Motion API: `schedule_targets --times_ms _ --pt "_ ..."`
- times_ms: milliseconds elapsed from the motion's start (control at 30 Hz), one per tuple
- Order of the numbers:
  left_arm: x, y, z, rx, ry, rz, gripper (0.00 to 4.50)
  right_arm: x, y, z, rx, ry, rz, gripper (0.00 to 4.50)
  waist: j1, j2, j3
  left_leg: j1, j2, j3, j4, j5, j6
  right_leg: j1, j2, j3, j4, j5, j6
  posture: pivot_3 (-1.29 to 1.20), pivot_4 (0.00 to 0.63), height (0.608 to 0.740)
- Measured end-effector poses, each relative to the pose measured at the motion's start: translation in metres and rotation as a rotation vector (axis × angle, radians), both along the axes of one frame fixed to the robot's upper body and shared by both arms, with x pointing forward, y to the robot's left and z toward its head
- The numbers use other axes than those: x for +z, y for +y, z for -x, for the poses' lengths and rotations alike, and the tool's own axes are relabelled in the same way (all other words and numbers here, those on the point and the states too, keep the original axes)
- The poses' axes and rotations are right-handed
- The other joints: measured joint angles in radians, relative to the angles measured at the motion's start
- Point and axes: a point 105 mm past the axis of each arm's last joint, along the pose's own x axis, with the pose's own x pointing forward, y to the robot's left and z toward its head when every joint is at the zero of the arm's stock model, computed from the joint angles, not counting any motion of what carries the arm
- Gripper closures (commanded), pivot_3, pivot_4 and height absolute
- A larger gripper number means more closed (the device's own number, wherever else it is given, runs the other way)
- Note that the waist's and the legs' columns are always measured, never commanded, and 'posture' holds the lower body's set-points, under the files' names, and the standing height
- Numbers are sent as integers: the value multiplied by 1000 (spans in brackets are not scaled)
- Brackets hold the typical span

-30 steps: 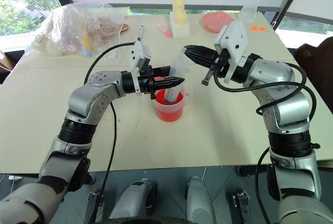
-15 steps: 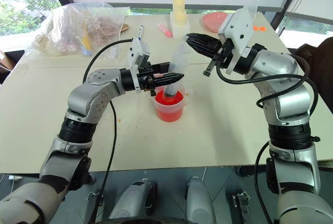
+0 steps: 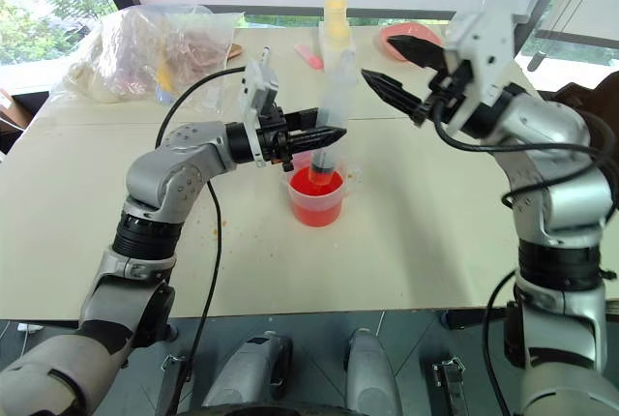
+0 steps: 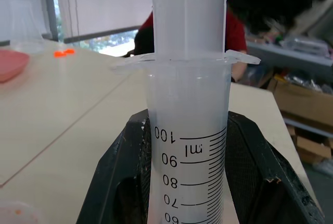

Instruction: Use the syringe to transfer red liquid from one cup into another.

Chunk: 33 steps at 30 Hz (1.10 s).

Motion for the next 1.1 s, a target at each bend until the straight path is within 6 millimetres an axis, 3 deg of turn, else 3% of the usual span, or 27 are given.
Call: schedule_targets --times_ms 67,233,367,467,567,633,733,867,1100 --pt "6 4 0 7 4 28 3083 -6 -8 6 -8 53 -41 1993 0 0 0 0 0 0 0 0 0 0 0 0 0 0 0 0 150 740" --pt "12 9 1 8 14 66 3083 -1 -23 23 -37 74 -85 1993 0 0 0 0 0 0 0 0 0 1 0 0 0 0 0 0 150 740" --pt "23 17 -2 37 -5 94 3083 -22 -27 23 -62 157 -73 1993 -1 0 0 0 0 1 0 0 0 1 0 0 0 0 0 0 150 740" --pt "57 13 -5 9 -53 145 3083 -18 -23 22 -49 139 -71 1993 0 0 0 0 0 0 1 0 0 1 0 0 0 0 0 0 150 740" --pt "109 17 -11 20 -187 209 3083 -6 -21 16 -47 88 -76 1993 -1 0 0 1 -1 1 1 0 0 2 0 0 0 0 0 0 150 740" --pt "122 21 -20 50 -248 206 3083 -5 -22 12 -54 76 -75 1993 -1 0 0 2 -2 2 0 0 0 2 0 0 0 0 0 0 150 740" --pt "107 30 -47 127 -248 166 3083 -4 -21 4 -61 56 -71 1993 -4 0 0 2 -1 4 0 0 0 2 1 0 0 0 0 0 150 740" --pt "67 37 -76 188 -169 92 3083 3 -14 -7 -73 -12 -45 1993 -3 0 0 1 -1 3 0 0 0 1 1 0 0 0 0 0 150 740" --pt "44 35 -88 208 -193 5 3083 19 5 -39 -109 -179 20 1993 -4 0 0 0 -2 4 0 0 1 0 1 -1 0 0 0 0 150 740"
